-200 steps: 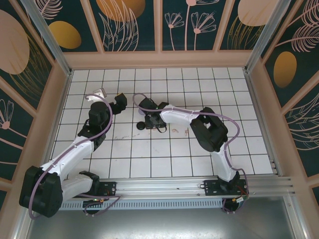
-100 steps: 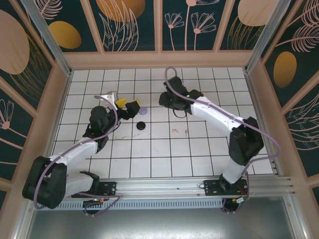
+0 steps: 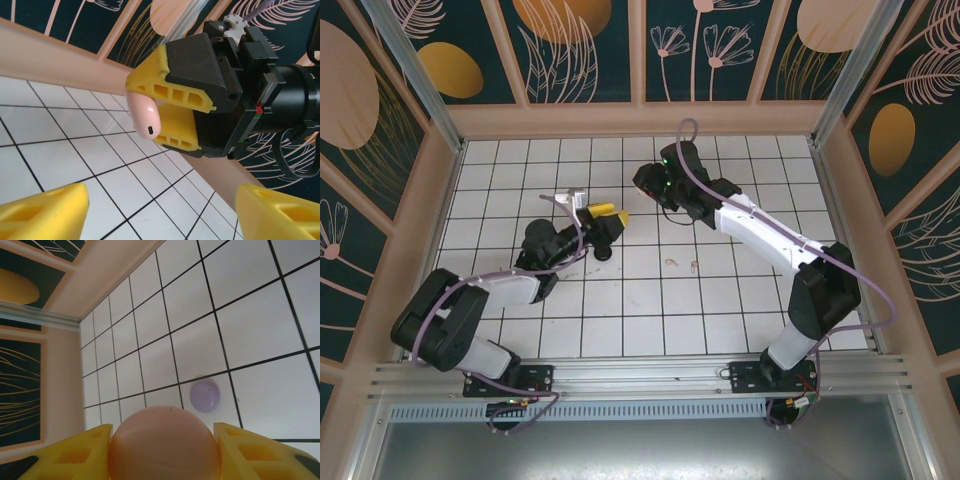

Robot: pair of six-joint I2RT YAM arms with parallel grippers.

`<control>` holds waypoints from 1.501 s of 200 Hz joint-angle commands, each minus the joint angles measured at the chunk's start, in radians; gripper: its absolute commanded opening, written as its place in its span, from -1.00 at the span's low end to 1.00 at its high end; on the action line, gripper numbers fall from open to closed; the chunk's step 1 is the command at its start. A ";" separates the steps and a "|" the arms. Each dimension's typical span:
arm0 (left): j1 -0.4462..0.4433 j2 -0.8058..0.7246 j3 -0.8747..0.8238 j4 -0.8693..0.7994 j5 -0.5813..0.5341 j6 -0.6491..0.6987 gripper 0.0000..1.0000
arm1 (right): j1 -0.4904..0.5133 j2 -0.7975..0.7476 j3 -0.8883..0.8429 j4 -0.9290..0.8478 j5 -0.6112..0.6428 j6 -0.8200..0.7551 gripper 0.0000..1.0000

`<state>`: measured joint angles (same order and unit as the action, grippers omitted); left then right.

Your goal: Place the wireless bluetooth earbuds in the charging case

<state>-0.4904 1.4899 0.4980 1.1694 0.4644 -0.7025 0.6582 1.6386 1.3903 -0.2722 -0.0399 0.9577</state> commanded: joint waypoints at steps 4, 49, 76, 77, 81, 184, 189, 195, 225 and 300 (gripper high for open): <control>-0.011 0.055 0.038 0.166 -0.010 -0.054 0.37 | 0.014 -0.017 -0.013 0.068 -0.029 0.065 -0.24; -0.023 0.145 0.066 0.297 -0.038 -0.104 0.12 | 0.028 -0.016 -0.018 0.087 -0.034 0.081 -0.24; -0.029 0.188 0.096 0.322 -0.037 -0.117 0.00 | 0.031 -0.017 -0.019 0.093 -0.037 0.081 -0.24; -0.029 0.189 0.097 0.323 -0.037 -0.117 0.00 | 0.031 -0.017 -0.020 0.093 -0.037 0.081 -0.24; -0.029 0.194 0.102 0.325 -0.037 -0.119 -0.02 | 0.030 -0.016 -0.020 0.094 -0.038 0.081 -0.24; -0.043 0.308 0.189 0.374 -0.029 -0.155 -0.30 | 0.035 -0.018 -0.026 0.117 -0.066 0.087 -0.24; -0.044 0.311 0.192 0.379 -0.028 -0.157 -0.30 | 0.035 -0.017 -0.026 0.117 -0.065 0.086 -0.25; -0.045 0.314 0.194 0.385 -0.026 -0.160 -0.29 | 0.035 -0.017 -0.028 0.117 -0.064 0.087 -0.25; -0.048 0.327 0.197 0.402 -0.034 -0.166 -0.21 | 0.035 -0.018 -0.028 0.119 -0.068 0.087 -0.25; -0.050 0.352 0.220 0.431 -0.050 -0.184 -0.20 | 0.041 -0.024 -0.047 0.131 -0.077 0.091 -0.25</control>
<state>-0.5297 1.8305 0.6827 1.5085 0.4076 -0.8700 0.6868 1.6386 1.3640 -0.1665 -0.0891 1.0317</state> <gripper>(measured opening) 0.401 0.458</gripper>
